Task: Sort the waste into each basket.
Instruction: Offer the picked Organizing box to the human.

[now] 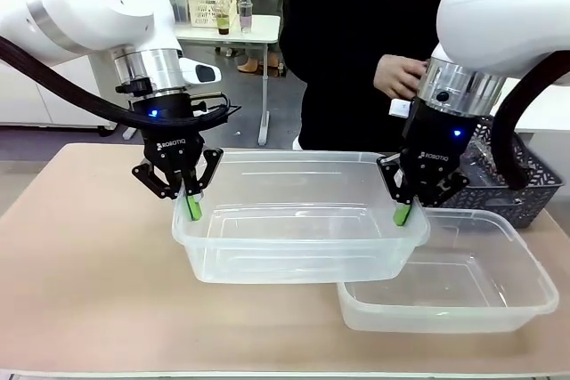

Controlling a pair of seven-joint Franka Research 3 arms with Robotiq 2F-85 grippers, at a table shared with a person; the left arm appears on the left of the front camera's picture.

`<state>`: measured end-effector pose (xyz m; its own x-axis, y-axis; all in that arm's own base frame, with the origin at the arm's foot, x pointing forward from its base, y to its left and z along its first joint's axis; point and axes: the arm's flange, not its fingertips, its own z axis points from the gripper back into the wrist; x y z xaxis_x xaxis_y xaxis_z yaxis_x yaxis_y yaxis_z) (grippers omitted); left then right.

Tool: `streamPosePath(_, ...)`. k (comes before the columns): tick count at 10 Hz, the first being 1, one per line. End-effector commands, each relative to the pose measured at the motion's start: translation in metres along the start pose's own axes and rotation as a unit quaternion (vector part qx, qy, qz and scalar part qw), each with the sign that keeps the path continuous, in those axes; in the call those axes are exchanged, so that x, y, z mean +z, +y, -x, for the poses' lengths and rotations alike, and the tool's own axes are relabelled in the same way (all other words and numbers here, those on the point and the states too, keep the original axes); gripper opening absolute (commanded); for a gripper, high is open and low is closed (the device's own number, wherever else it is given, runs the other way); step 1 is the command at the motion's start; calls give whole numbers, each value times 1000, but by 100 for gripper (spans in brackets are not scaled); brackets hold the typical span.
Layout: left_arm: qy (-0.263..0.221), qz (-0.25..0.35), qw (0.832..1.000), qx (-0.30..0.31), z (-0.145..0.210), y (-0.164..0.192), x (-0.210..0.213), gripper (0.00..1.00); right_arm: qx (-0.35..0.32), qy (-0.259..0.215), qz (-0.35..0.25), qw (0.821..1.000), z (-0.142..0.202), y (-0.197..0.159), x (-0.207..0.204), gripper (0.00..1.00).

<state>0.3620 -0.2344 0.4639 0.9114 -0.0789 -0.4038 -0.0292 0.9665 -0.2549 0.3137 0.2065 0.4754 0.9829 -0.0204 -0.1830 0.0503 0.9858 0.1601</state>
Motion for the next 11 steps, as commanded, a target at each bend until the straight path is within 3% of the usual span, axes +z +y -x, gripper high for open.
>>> streamPosePath(1, 3, 9, 1000, 0, 3, -2, 3, 4, 3, -1, 3, 1000, 0, -1, 4, 5)
streamPosePath(11, 3, 9, 1000, 0, 3, -2, 3, 4, 3, -1, 3, 1000, 0, -1, 4, 5)
